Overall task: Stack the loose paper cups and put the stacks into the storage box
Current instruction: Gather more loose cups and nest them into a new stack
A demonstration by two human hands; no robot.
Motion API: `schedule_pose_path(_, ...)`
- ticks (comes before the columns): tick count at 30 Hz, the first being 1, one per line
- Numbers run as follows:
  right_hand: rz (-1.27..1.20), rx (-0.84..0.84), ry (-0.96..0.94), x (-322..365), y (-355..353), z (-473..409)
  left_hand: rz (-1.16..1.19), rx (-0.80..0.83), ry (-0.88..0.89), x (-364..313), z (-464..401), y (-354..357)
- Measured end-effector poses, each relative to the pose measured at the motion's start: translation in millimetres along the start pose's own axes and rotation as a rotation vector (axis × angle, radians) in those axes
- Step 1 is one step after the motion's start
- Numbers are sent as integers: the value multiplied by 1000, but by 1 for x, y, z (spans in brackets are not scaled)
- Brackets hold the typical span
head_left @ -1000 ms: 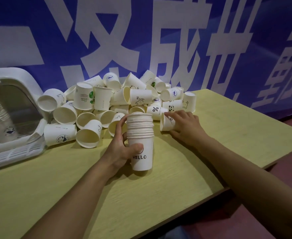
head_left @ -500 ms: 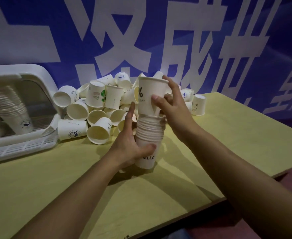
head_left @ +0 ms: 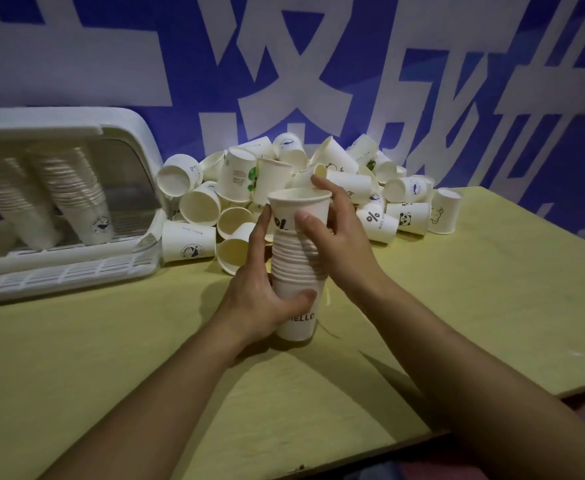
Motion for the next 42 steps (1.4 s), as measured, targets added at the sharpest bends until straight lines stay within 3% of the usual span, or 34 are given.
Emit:
schedule_pose_path(6, 176, 75, -20, -26, 6, 4, 1, -102, -28, 1, 5, -19)
schedule_pose_path(9, 415, -128, -25, -41, -26, -18, -28, -104, -57, 2, 3, -23)
schedule_pose_path(11, 639, -190, 89, -64, -45, -26, -27, -101, -72, 3, 0, -23)
schedule_pose_path(13, 742, -121, 271, -94, -52, -25, -15, -86, -95, 4, 0, -23)
schedule_pose_path(15, 613, -57, 419, -114, -53, -20, 0, -66, -104, 5, 0, -20)
schedule_pose_path(18, 429, -40, 463, -114, -58, -17, 23, -23, -102, 6, 1, -16)
schedule_pose_path(21, 287, -225, 365, -98, -78, -11, 34, 55, -106, 5, 2, -7)
schedule_pose_path(24, -44, -470, 142, -66, -87, -3, 45, 130, -96, 3, 4, 2)
schedule_pose_path(28, -296, -343, 64, -52, -50, 1, 63, 192, -66, 0, 7, 12)
schedule_pose_path(34, -203, -42, 87, -46, -2, 12, 45, 110, -72, 4, 3, 0)
schedule_pose_path(37, -158, -4, 98, -49, 2, 12, -1, 65, -63, 4, 0, -12)
schedule_pose_path(40, 83, -129, -8, -50, -13, -7, -44, -27, -70, 7, -5, -28)
schedule_pose_path(42, 397, -66, -88, -50, -13, -26, -42, -98, -82, 8, -8, -40)
Point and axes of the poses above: each hand's wrist, its own z-axis away from the middle knuckle, its own y-axis out of the palm, x = y × z, the point moved 8 cm from there along -z, towards the middle knuckle, and after that the axes turned 7 degrees about -y, right-handed, at the moved point
